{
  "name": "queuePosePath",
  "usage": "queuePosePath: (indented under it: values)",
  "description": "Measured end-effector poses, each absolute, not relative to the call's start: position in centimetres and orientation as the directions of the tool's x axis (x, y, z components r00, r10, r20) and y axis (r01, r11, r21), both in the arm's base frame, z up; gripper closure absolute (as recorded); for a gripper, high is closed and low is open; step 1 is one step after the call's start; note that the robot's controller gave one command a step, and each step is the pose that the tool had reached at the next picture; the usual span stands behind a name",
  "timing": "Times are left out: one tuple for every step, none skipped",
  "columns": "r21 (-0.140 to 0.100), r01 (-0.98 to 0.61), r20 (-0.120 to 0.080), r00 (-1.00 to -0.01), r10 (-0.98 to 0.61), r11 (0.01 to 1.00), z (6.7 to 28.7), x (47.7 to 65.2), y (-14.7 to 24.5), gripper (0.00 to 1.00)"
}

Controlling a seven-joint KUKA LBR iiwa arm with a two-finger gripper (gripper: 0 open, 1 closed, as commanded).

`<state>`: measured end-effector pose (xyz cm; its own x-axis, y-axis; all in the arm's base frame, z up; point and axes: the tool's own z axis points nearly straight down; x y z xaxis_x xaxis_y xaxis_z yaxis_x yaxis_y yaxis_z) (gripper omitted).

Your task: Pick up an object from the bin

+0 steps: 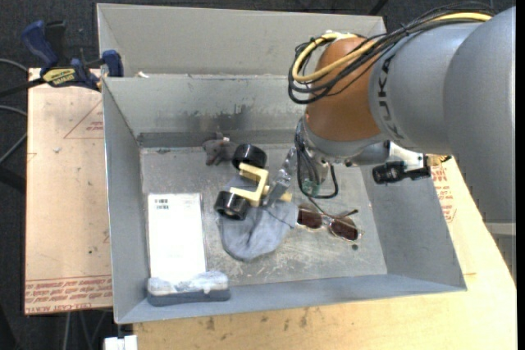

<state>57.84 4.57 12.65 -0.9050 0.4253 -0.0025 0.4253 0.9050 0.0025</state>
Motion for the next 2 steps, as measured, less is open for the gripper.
queuePosePath:
  values:
    - [0.002,0.425,-0.001,-0.905,0.425,0.905,13.25,57.76,4.55,1.00]
    - [0.000,0.425,0.001,-0.905,0.425,0.905,14.02,57.72,4.56,1.00]
